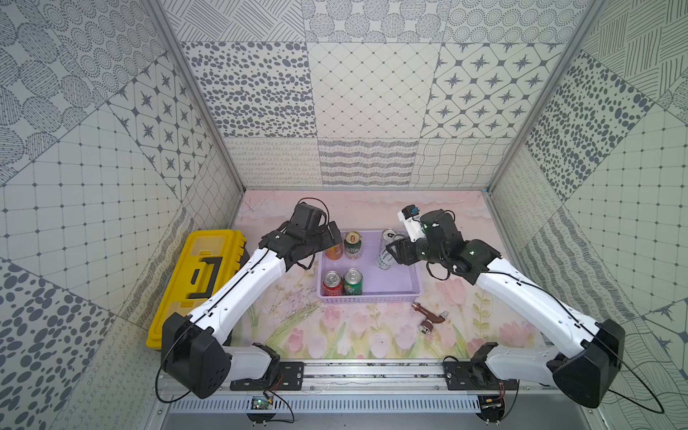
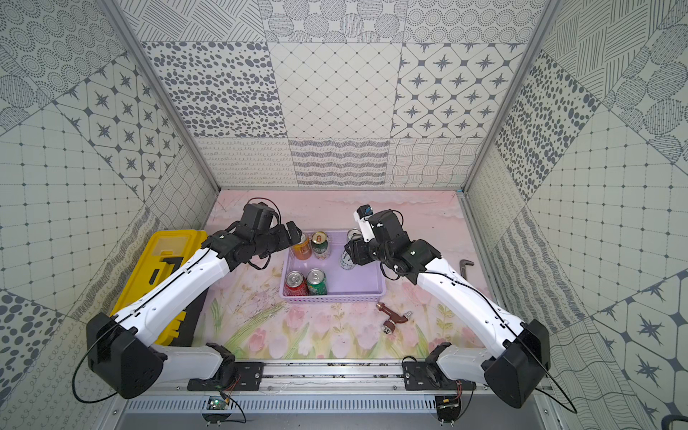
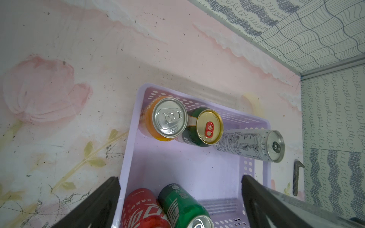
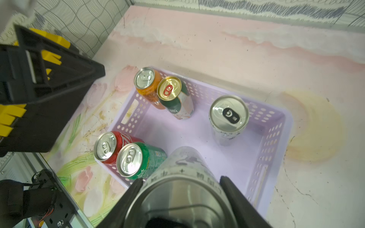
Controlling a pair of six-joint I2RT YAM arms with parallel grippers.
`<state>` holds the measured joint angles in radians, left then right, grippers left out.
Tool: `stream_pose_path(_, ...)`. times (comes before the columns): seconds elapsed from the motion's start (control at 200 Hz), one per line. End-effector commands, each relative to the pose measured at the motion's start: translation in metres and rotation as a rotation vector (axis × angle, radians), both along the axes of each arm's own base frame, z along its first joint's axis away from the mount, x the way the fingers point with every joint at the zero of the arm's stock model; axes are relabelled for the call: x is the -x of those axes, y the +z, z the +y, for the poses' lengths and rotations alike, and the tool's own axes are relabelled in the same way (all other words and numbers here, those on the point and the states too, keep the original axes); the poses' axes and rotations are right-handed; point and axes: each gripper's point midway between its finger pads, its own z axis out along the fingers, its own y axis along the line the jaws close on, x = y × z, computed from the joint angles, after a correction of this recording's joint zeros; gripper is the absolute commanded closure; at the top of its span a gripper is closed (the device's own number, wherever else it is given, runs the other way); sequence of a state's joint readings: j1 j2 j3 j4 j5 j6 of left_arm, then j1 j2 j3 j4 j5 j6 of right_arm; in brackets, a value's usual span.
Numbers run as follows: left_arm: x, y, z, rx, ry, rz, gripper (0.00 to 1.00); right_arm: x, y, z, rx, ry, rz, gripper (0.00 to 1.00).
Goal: Take out the drinks from the basket
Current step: Pick up the drink from the basket, then place the drink at the center of the board.
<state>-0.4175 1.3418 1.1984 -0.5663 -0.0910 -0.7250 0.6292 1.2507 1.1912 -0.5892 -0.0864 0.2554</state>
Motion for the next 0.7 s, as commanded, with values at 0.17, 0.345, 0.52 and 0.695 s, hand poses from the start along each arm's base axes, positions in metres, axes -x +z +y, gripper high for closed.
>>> stream_pose_path(0.17, 0.003, -0.006, 0.003, -0.030, -0.015, 0.013, 0.00, -0.051, 0.105, -0.045, -0.133, -0.220, -0.264, 0.67)
stream_pose_path(0.345, 0.004, -0.008, 0.003, -0.030, -0.012, 0.016, 0.00, -0.098, 0.096, -0.086, -0.028, -0.435, -0.282, 0.67)
stream_pose_path(0.52, 0.004, -0.011, 0.000, -0.018, -0.029, 0.023, 0.00, -0.149, 0.045, -0.113, 0.047, -0.539, -0.191, 0.68)
stream_pose_path(0.695, 0.004, -0.014, -0.005, -0.007, -0.051, 0.032, 0.00, -0.187, -0.010, -0.131, 0.107, -0.588, -0.096, 0.68)
